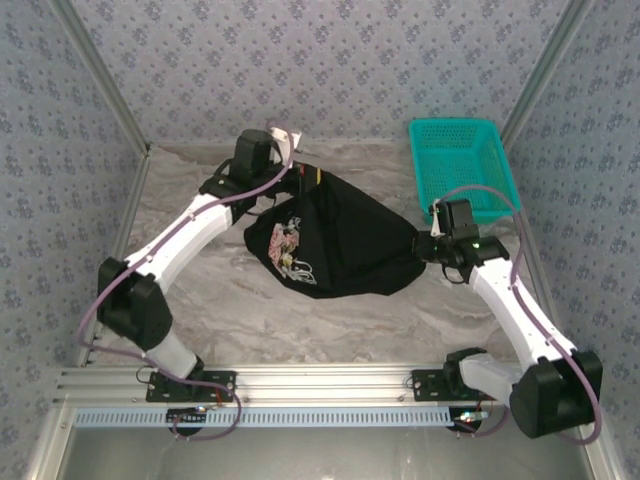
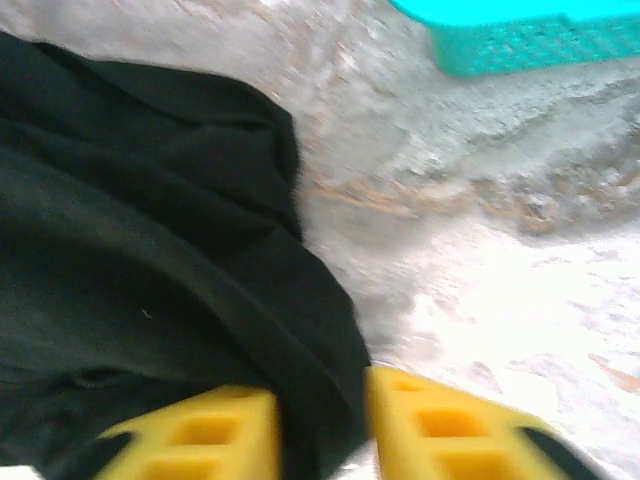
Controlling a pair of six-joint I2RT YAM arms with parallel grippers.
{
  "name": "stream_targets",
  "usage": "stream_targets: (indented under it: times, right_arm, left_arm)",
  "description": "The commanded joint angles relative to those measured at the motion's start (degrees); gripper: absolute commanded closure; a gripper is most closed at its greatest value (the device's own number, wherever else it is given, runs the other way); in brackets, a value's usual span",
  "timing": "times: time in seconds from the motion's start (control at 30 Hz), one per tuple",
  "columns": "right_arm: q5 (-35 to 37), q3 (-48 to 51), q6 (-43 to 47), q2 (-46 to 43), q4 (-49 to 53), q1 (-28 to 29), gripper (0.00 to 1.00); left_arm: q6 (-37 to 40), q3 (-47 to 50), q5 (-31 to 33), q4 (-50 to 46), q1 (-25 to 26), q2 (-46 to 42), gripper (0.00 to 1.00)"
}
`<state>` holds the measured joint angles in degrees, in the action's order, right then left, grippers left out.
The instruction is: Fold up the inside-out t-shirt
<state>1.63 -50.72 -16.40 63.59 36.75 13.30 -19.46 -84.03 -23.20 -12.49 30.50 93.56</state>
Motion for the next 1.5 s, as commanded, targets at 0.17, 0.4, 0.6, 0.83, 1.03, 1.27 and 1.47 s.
stream_targets:
  times: [0.17,0.4,0.6,0.83,1.03,1.27,1.47]
  right_arm:
    - [-3.2,3.6,3.2,-7.9,-18.1,14.8,0.47]
    - [-6.7,6.1,-0.5,6.2,-37.0,23.0,0.57]
    - [-1.4,4.5,-1.1,18.5,-47.0,24.2,0.47]
    - [5.8,3.3,-1.7,26.8,-53.9,24.8,0.53]
    - [3.0,4.8,-3.6,23.8,-54.5,23.9,0.88]
    - [-11.9,6.6,-11.8,7.5,-44.7,16.6,0.98]
    - [-16.3,3.4,-16.3,3.1,-42.6,11.2,1.00]
  left_arm:
    - [-1.1,-4.4,-3.8,-0.1,3.6,-1.9,1.00]
    - [-1.0,-4.4,-3.9,-0.3,3.9,-2.0,1.00]
    - [-1.1,-4.7,-4.1,-0.6,3.8,-1.9,1.00]
    - [-1.2,-4.8,-4.0,-0.6,3.8,-1.7,1.00]
    - [-1.2,-5.3,-0.5,-1.6,3.4,-0.9,1.00]
    - [-0.3,-14.2,7.7,-3.8,1.3,8.9,0.95]
    - [-0.7,-35.9,4.0,-9.3,-0.5,24.3,0.96]
